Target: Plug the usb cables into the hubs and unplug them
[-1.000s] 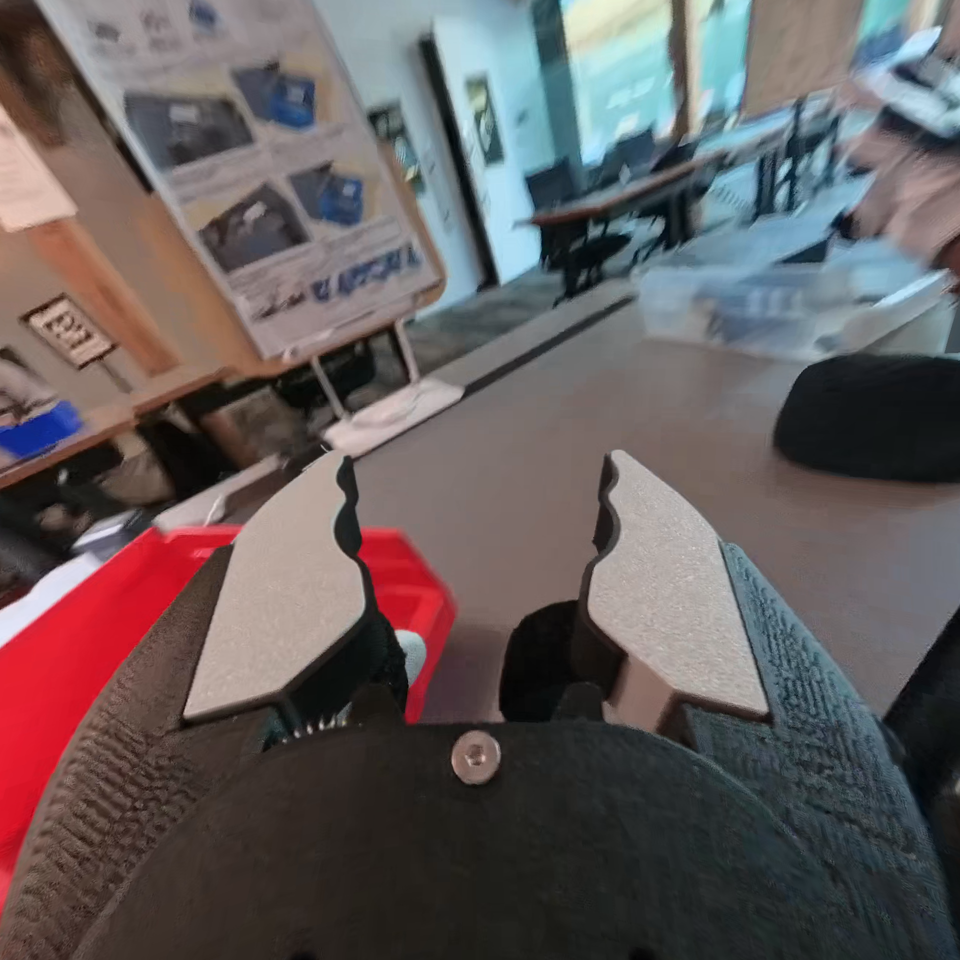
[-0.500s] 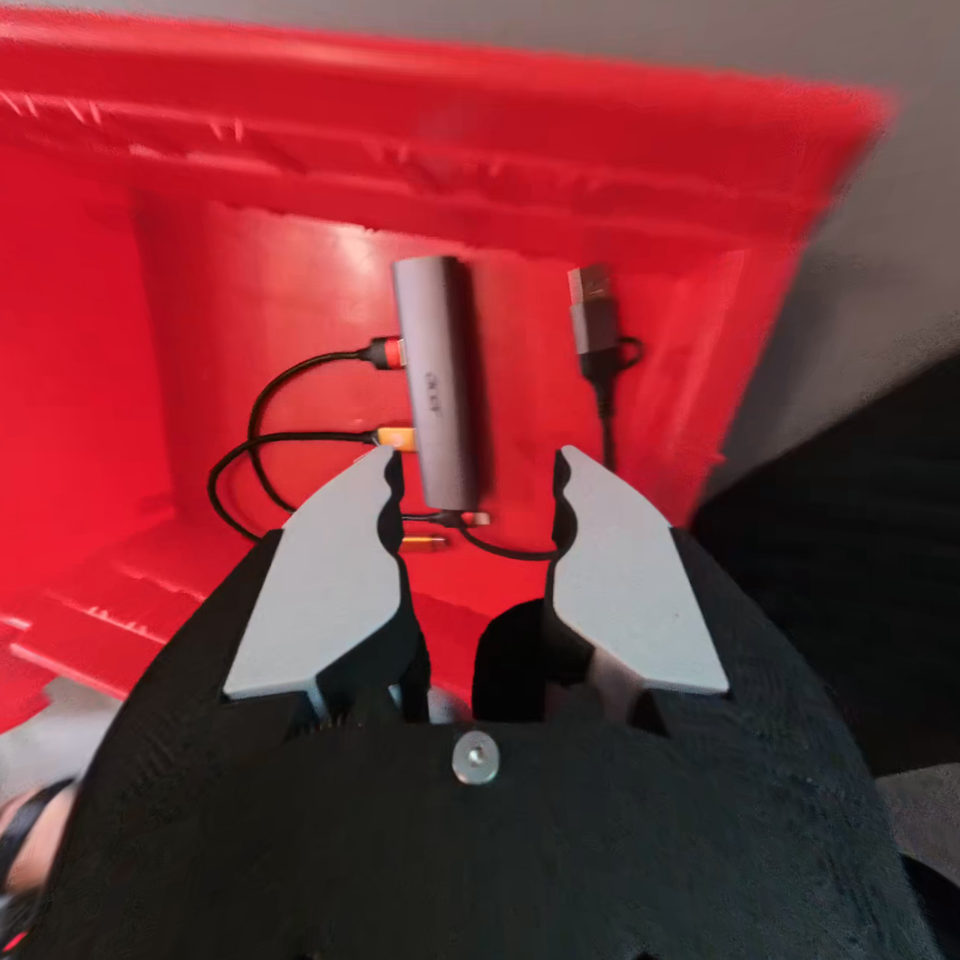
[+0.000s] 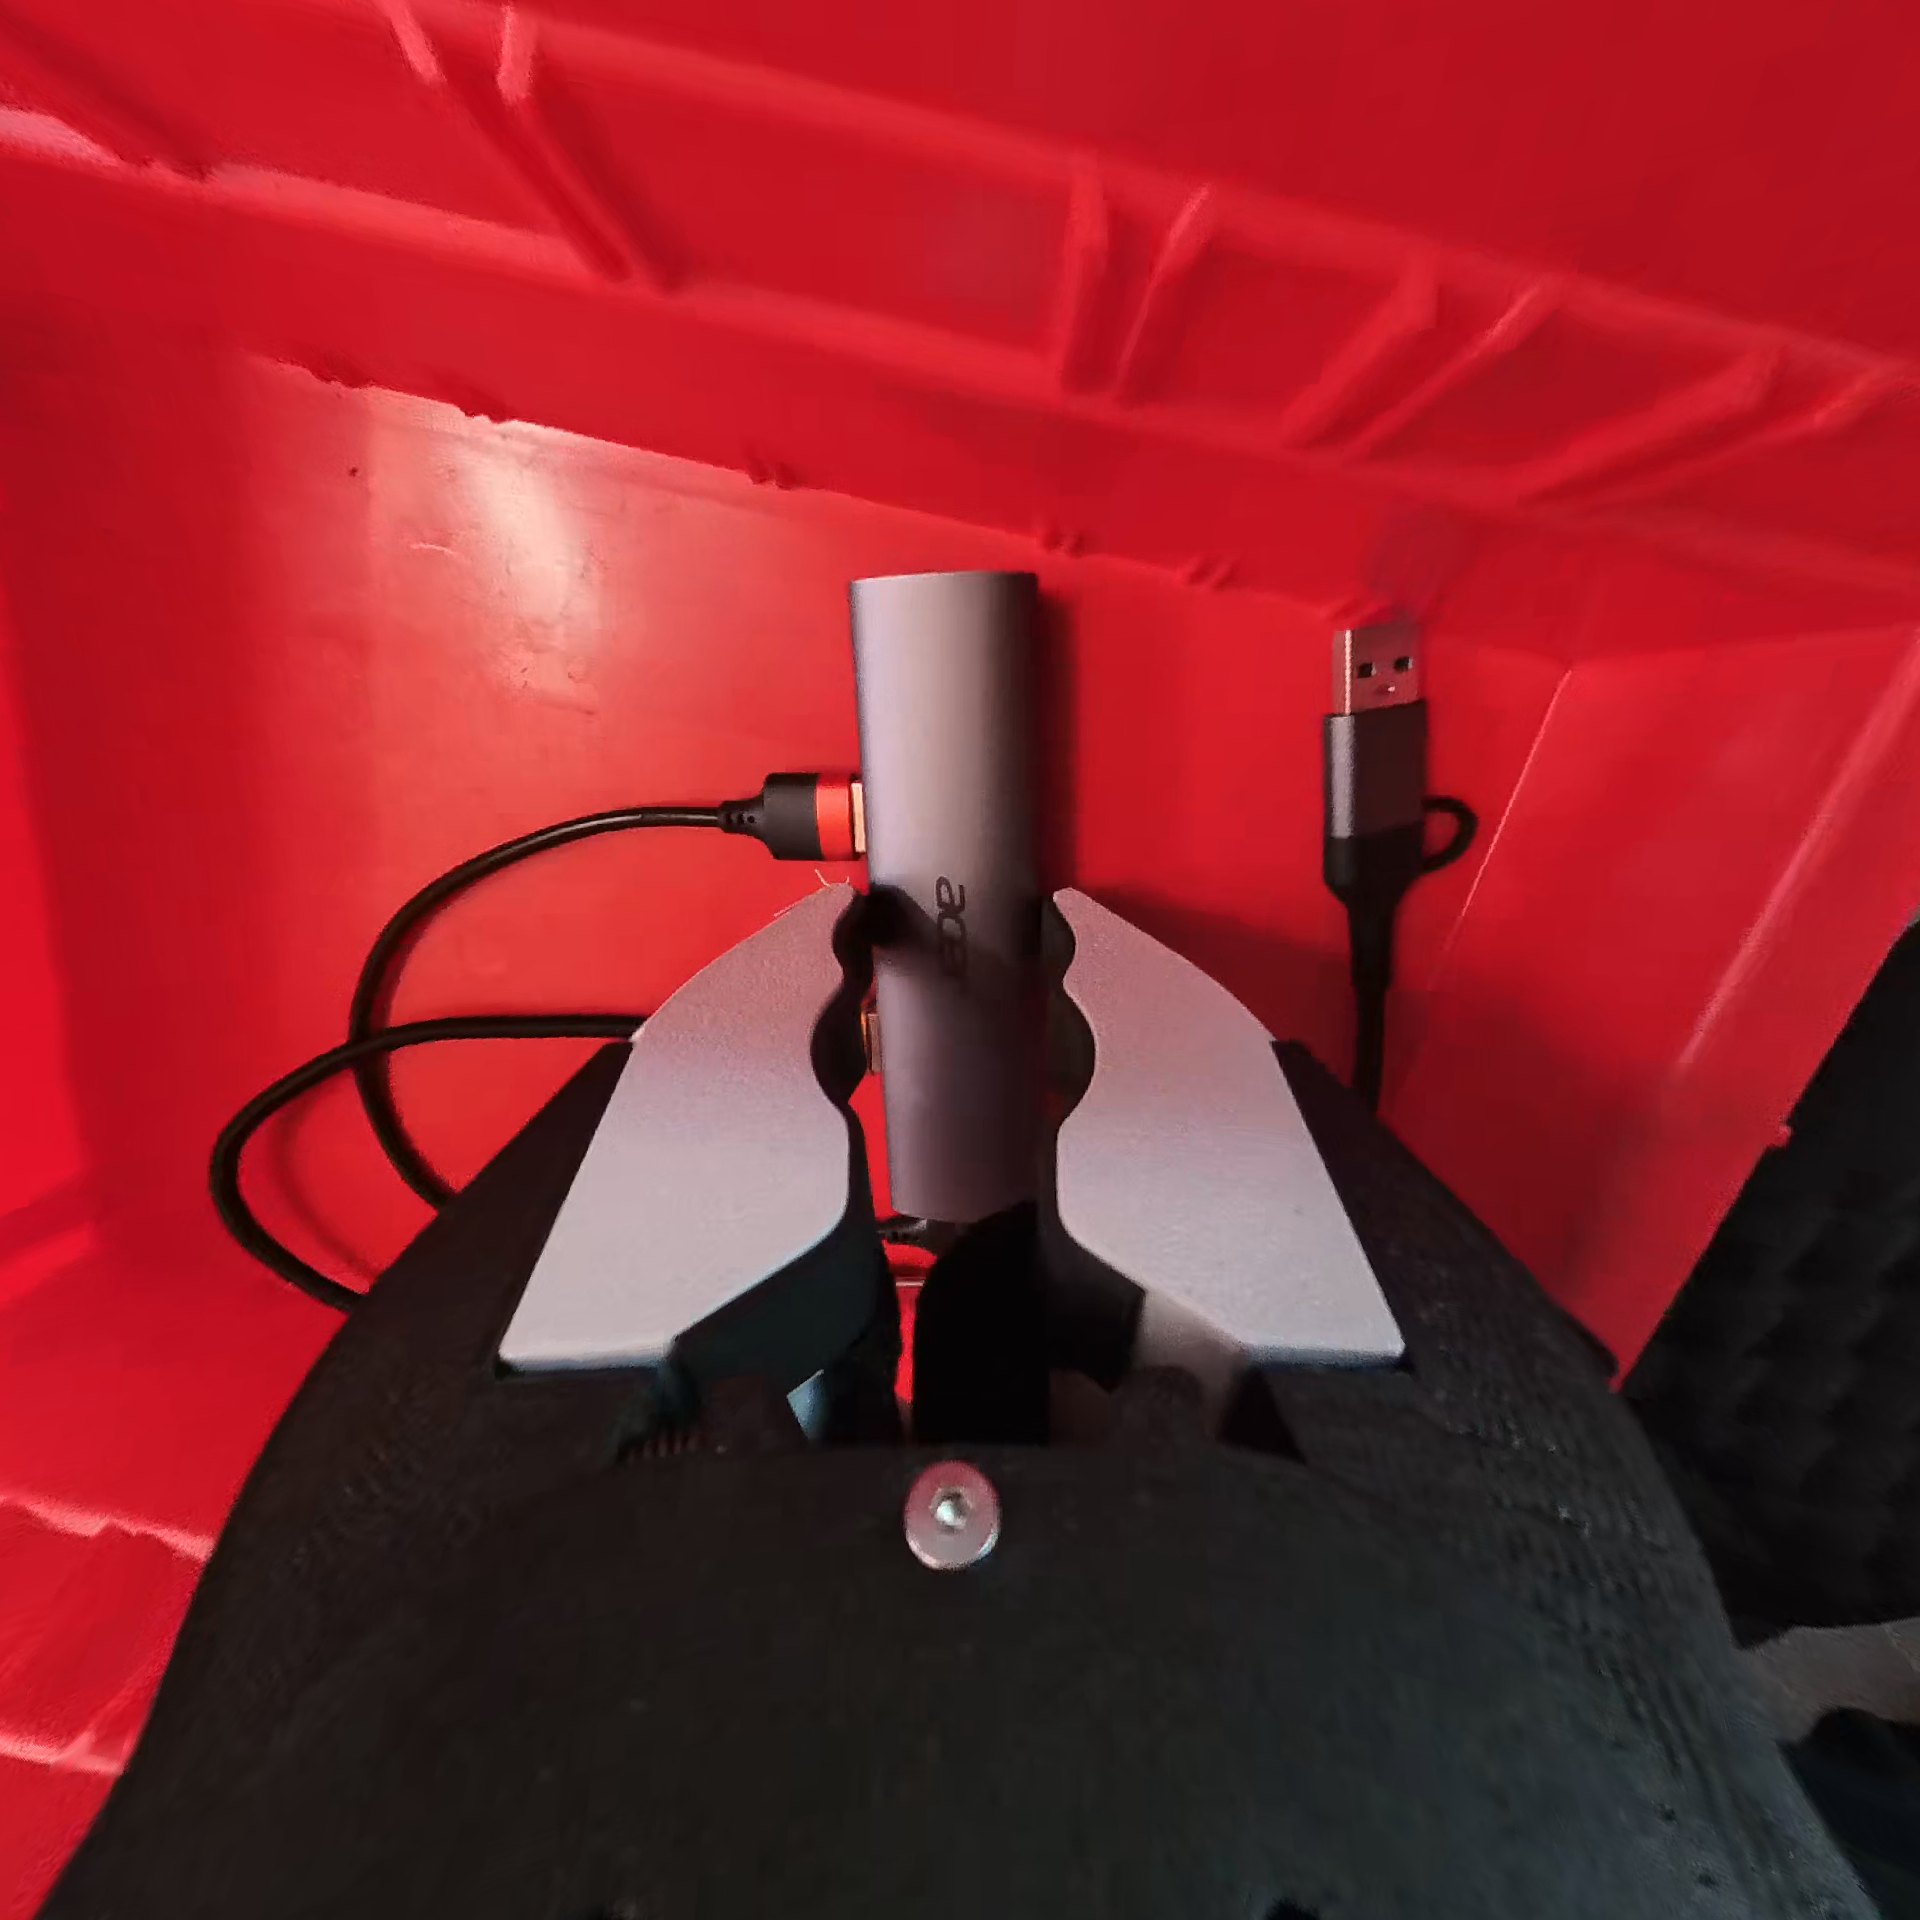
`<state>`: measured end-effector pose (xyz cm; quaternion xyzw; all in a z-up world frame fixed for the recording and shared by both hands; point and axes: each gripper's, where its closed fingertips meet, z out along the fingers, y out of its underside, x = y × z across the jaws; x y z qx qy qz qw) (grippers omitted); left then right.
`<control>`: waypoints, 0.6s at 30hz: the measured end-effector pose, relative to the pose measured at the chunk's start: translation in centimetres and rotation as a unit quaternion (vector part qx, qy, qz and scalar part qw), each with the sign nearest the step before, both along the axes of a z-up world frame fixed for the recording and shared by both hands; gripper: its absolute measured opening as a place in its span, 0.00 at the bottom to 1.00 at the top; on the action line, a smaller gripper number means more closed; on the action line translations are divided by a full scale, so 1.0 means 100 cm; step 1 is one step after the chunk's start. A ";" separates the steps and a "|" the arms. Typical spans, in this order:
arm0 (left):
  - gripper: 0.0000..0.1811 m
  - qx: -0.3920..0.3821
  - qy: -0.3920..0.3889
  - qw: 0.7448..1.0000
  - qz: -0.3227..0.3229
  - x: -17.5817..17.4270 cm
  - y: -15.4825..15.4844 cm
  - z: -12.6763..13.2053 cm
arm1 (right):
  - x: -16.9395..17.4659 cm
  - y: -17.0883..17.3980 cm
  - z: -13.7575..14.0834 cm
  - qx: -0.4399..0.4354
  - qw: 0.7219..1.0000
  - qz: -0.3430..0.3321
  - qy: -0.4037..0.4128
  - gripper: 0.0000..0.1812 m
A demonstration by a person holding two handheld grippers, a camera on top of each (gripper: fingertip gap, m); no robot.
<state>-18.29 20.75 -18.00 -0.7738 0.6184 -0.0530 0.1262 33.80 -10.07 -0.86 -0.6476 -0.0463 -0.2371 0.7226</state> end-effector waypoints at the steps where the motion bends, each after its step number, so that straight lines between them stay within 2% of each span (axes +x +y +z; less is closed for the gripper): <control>1: 0.17 0.017 0.001 1.000 -0.002 -0.001 0.000 0.001 | 0.000 0.000 0.000 0.004 1.000 0.007 0.010 0.00; 2: 0.17 0.042 0.005 0.999 0.000 -0.003 0.002 0.002 | 0.001 -0.001 0.000 0.012 1.000 0.007 0.018 0.01; 3: 0.17 0.073 0.012 0.997 0.000 -0.006 0.004 0.003 | 0.005 -0.002 0.003 0.029 0.999 -0.001 0.021 0.08; 5: 0.17 0.157 0.011 0.988 -0.001 -0.008 0.007 0.014 | 0.014 -0.008 0.018 0.089 0.995 -0.038 0.019 0.46; 6: 0.17 0.205 0.001 0.979 0.001 -0.007 0.008 0.023 | 0.017 -0.010 0.021 0.096 0.994 -0.050 0.016 0.55; 7: 0.17 0.257 -0.014 0.966 0.004 -0.006 0.008 0.034 | 0.019 -0.012 0.024 0.103 0.993 -0.064 0.011 0.63; 9: 0.16 0.370 -0.057 0.927 0.011 -0.005 0.005 0.064 | 0.022 -0.017 0.029 0.118 0.990 -0.080 -0.001 0.68; 10: 0.16 0.424 -0.083 0.902 0.011 -0.003 0.000 0.079 | 0.023 -0.019 0.032 0.126 0.989 -0.083 -0.002 0.68; 11: 0.16 0.477 -0.112 0.872 0.008 -0.001 -0.007 0.096 | 0.022 -0.022 0.033 0.131 0.988 -0.083 -0.003 0.61; 12: 0.16 0.528 -0.140 0.838 0.002 0.002 -0.017 0.112 | 0.020 -0.024 0.033 0.131 0.988 -0.077 -0.007 0.39; 13: 0.16 0.571 -0.162 0.804 -0.009 0.006 -0.029 0.126 | 0.015 -0.026 0.031 0.121 0.991 -0.061 -0.014 0.00; 15: 0.16 0.640 -0.201 0.741 -0.030 0.015 -0.057 0.149 | 0.005 -0.022 0.028 0.105 0.994 -0.013 0.007 0.00; 17: 0.16 0.684 -0.214 0.696 -0.054 0.027 -0.084 0.163 | 0.005 -0.017 0.022 0.098 0.994 0.005 0.038 0.01; 18: 0.16 0.700 -0.220 0.677 -0.065 0.033 -0.097 0.169 | 0.007 -0.015 0.021 0.102 0.994 0.005 0.049 0.06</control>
